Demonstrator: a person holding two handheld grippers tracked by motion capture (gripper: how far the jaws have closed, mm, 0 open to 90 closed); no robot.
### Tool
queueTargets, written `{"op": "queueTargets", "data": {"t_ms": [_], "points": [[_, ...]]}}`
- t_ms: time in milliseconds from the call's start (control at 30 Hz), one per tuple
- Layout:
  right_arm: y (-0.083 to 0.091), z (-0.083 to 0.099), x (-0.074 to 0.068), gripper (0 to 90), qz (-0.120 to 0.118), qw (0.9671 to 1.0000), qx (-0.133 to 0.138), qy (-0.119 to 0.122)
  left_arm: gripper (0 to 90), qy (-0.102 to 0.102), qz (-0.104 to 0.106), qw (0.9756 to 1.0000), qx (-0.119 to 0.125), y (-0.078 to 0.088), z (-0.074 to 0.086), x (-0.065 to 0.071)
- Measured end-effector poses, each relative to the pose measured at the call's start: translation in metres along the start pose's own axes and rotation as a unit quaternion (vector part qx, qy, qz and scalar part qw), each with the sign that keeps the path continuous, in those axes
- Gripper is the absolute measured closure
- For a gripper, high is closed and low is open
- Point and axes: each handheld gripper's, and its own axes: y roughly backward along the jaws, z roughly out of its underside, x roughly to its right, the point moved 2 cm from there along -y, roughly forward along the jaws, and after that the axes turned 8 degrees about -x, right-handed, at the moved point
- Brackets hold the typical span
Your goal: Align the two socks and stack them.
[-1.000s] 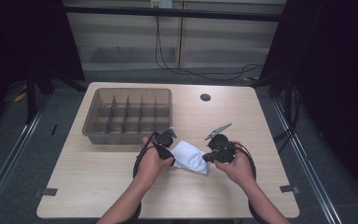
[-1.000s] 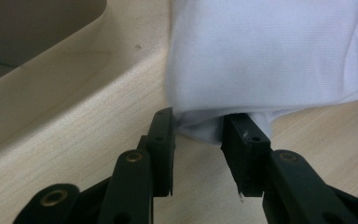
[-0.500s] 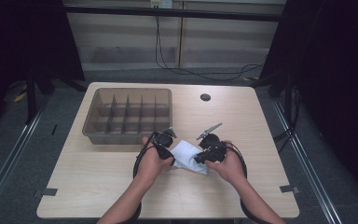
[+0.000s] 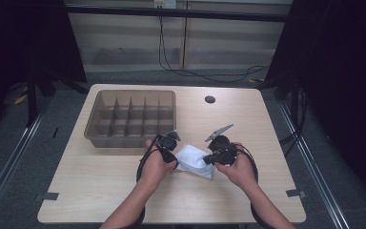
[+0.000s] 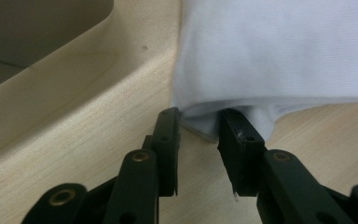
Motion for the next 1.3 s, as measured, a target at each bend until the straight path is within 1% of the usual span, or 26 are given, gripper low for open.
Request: {"op": "queueTargets", "data": {"t_ms": [33,67,100,133,200,267,300,333,433,500,567,600,633,700,767,833,900,933,967,1000,1033,1100,1133,1167,1233,1300], "points": [[0.003,0.002,0.001,89.9,-0.002,1.0,0.001,0.003,68.7,0.0,-0.001,1.0,-0.001,0.0,0.0,0.0],[0.005,0.005,0.001,89.9,0.0,1.0,0.0,0.0,68.7,0.0,-0.001,1.0,0.001,0.0,0.0,0.0],[0.006,0.008,0.003,89.9,0.004,1.0,-0.002,-0.001,68.9,0.0,-0.002,1.0,0.001,0.0,0.0,0.0],[0.004,0.011,0.004,89.9,0.001,1.0,-0.007,-0.002,69.1,0.001,-0.003,1.0,0.001,0.0,0.0,0.0],[-0.001,0.018,0.006,89.9,0.003,0.9998,-0.017,-0.005,69.5,0.005,-0.003,1.0,0.001,0.0,0.0,0.001],[-0.008,0.024,0.008,90.0,-0.001,0.9996,-0.028,-0.007,71.0,0.003,-0.003,1.0,-0.003,0.0,-0.001,-0.001],[-0.013,0.027,0.008,90.0,-0.001,0.9995,-0.032,-0.008,70.9,0.007,-0.001,1.0,-0.002,0.0,-0.001,-0.001],[-0.017,0.029,0.008,90.0,-0.006,0.9993,-0.036,-0.007,70.6,0.006,-0.001,1.0,-0.001,0.0,-0.001,-0.001],[-0.021,0.031,0.007,90.0,-0.01,0.9993,-0.035,0.001,67.7,0.01,0.004,0.9999,0.005,0.0,-0.001,-0.004],[-0.021,0.03,0.007,90.0,-0.011,0.9993,-0.037,0.003,66.8,0.02,0.011,0.9996,0.014,0.002,-0.001,-0.005],[-0.021,0.03,0.008,90.0,-0.015,0.9992,-0.037,0.005,65.7,0.021,0.027,0.9991,0.025,0.008,-0.003,-0.006],[-0.022,0.03,0.008,90.0,-0.016,0.9992,-0.036,0.005,64.7,0.023,0.029,0.9988,0.031,0.012,-0.005,-0.005],[-0.022,0.03,0.008,90.0,-0.016,0.9992,-0.037,0.004,63.1,0.023,0.032,0.9985,0.038,0.016,-0.007,-0.004],[-0.022,0.029,0.008,90.0,-0.017,0.999,-0.04,0.005,57.9,0.016,0.049,0.9973,0.051,0.02,-0.012,0.0],[-0.021,0.028,0.008,90.0,-0.015,0.9988,-0.045,0.011,52.3,0.003,0.031,0.9979,0.056,0.019,-0.017,0.004],[-0.021,0.027,0.008,90.0,-0.015,0.9985,-0.051,0.013,51.4,0.005,0.047,0.9971,0.06,0.017,-0.022,0.01],[-0.021,0.025,0.008,90.0,-0.015,0.9983,-0.054,0.015,50.5,-0.007,0.038,0.9976,0.057,0.013,-0.026,0.014],[-0.021,0.025,0.008,89.9,-0.013,0.9983,-0.055,0.018,48.3,-0.004,0.033,0.998,0.054,0.009,-0.027,0.016],[-0.021,0.025,0.007,89.6,-0.014,0.9982,-0.055,0.018,45.3,-0.001,0.033,0.9983,0.048,0.006,-0.028,0.017],[-0.021,0.025,0.008,89.3,-0.014,0.9982,-0.055,0.018,46.0,0.001,0.035,0.9985,0.041,0.004,-0.028,0.018],[-0.02,0.025,0.007,88.5,-0.017,0.9982,-0.056,0.014,46.6,-0.002,0.031,0.9988,0.039,0.002,-0.029,0.018],[-0.019,0.025,0.008,86.9,-0.019,0.9983,-0.053,0.013,46.9,-0.002,0.025,0.9989,0.039,-0.001,-0.029,0.02],[-0.017,0.025,0.008,85.2,-0.018,0.9983,-0.054,0.011,48.1,-0.006,0.024,0.9991,0.033,-0.001,-0.028,0.021],[-0.015,0.024,0.008,83.7,-0.019,0.9984,-0.053,0.009,48.5,-0.009,0.018,0.9993,0.033,-0.002,-0.028,0.022],[-0.008,0.021,0.009,82.9,-0.017,0.999,-0.042,0.004,50.6,-0.014,0.01,0.9996,0.021,-0.003,-0.026,0.023],[0.0,0.017,0.01,82.0,-0.016,0.9996,-0.021,-0.003,50.5,-0.014,0.009,0.9997,0.017,-0.005,-0.024,0.022]]}}
